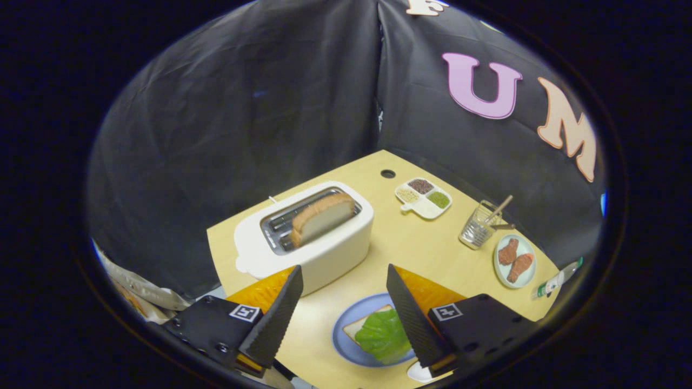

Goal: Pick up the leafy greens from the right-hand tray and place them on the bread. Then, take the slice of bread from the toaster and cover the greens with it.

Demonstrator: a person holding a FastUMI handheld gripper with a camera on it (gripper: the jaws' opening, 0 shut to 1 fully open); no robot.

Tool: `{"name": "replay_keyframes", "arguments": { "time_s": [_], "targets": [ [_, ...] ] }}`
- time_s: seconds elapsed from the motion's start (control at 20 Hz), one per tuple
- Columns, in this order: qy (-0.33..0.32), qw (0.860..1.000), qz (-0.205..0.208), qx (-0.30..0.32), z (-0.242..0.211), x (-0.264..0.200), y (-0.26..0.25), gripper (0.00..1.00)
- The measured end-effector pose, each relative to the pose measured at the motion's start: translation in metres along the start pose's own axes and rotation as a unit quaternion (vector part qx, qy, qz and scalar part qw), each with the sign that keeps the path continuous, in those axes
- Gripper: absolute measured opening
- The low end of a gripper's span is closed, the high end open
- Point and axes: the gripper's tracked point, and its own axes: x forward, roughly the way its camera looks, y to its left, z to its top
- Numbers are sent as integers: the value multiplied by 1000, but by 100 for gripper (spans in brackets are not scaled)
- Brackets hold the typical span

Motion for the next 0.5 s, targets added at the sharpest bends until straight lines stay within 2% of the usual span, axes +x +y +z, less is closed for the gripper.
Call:
{"name": "replay_keyframes", "arguments": {
  "time_s": [0.5],
  "targets": [
    [-3,999,22,23,54,28,23,99]
  ]
}}
